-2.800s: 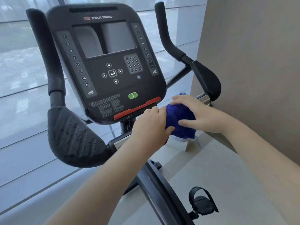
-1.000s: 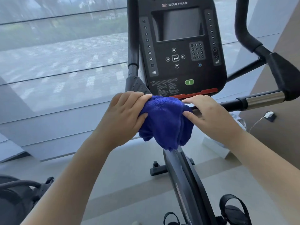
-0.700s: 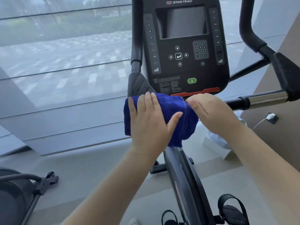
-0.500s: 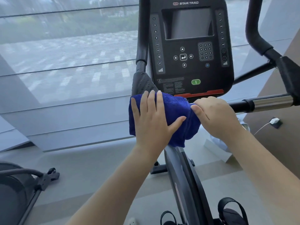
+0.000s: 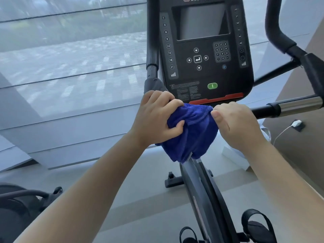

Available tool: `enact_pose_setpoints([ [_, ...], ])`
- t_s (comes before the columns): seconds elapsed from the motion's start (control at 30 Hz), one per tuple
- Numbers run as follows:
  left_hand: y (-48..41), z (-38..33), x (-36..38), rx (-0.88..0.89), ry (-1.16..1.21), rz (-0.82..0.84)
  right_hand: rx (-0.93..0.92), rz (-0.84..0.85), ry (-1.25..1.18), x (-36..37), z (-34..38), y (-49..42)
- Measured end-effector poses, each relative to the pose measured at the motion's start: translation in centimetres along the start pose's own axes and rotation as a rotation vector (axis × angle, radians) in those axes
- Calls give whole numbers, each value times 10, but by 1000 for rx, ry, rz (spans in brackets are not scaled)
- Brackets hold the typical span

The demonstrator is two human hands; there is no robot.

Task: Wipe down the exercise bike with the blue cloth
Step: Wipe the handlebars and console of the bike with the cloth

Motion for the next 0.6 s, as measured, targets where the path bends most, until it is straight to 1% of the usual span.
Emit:
enact_pose_setpoints([
  [0.27,-7,23,-3,210,126,66,47,-35,-1,0,4,-1],
  [0.47,-16,42,-3,350,182,131,132,-55,55,5,3,0],
  [0.53,-20,51,-3,362,194,150,150,-83,60,6,3,0],
  [0.6,-26,64,-5,312,193,136,169,-116,72,7,3,1],
])
Point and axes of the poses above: each hand's wrist, its own y-axis away from the middle knuckle, its own x-axis out of the palm, z = x × y, the point moved 4 cm from there along -y, towards the middle knuckle, and after that the axes turned 2 degrees about x, right-handed, at the moved point
